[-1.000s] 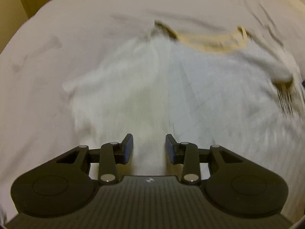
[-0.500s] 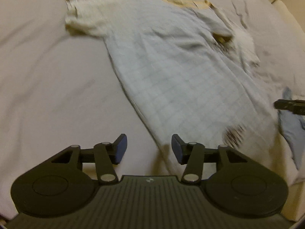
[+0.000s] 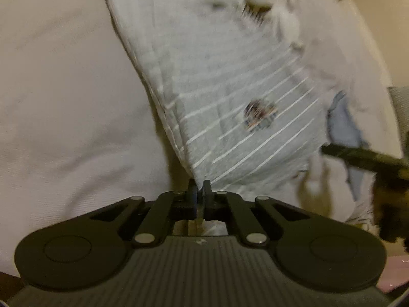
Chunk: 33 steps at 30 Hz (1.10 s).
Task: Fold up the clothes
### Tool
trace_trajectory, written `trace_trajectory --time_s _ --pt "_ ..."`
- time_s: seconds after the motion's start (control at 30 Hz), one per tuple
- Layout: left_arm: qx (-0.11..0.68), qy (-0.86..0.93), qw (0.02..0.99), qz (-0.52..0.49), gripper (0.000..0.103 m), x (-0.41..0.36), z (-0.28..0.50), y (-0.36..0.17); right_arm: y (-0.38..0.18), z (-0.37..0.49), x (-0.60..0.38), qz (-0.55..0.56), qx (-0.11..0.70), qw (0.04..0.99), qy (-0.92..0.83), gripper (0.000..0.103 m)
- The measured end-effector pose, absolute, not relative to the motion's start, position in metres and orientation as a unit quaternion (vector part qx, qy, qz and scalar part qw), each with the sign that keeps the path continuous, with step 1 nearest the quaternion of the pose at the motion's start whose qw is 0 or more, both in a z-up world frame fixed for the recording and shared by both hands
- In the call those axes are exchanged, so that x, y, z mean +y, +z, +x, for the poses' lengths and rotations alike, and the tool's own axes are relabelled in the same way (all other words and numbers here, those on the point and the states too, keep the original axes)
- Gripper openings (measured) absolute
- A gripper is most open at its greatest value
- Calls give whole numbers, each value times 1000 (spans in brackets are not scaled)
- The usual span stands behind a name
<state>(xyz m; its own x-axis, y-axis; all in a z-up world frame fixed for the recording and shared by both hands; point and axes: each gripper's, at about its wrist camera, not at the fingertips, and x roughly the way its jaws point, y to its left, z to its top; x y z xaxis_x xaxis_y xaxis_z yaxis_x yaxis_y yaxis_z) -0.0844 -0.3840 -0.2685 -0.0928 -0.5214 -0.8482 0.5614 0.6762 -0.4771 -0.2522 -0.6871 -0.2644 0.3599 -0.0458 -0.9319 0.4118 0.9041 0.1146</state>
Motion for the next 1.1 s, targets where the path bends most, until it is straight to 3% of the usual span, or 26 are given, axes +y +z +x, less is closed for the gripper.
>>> trace_trajectory --time_s 0.13,0.37,0.7,0.9,0.97,1.0,1.03,1.1 --pt "597 -393 700 8 0 -336 -49 -233 -264 -256 -652 131 543 818 -140 61" --pt "597 -367 712 40 0 -279 9 -234 -279 -250 -600 114 524 832 -140 62" --pt "585 -364 715 119 1 -279 31 -256 -287 -294 -652 324 446 803 -227 60" --pt "605 -344 707 126 3 -287 18 -277 -323 -298 -675 458 411 762 -201 54" --pt "610 -341 702 137 3 -292 10 -282 -334 -291 -678 487 413 750 -173 32" --pt "612 -341 699 144 3 -295 7 -284 -338 -288 -680 499 414 744 -161 13" --pt "611 -345 697 149 1 -296 5 -282 -338 -286 -682 505 418 739 -155 7" --pt "608 -358 690 160 0 -299 2 -276 -328 -285 -685 497 429 739 -150 6"
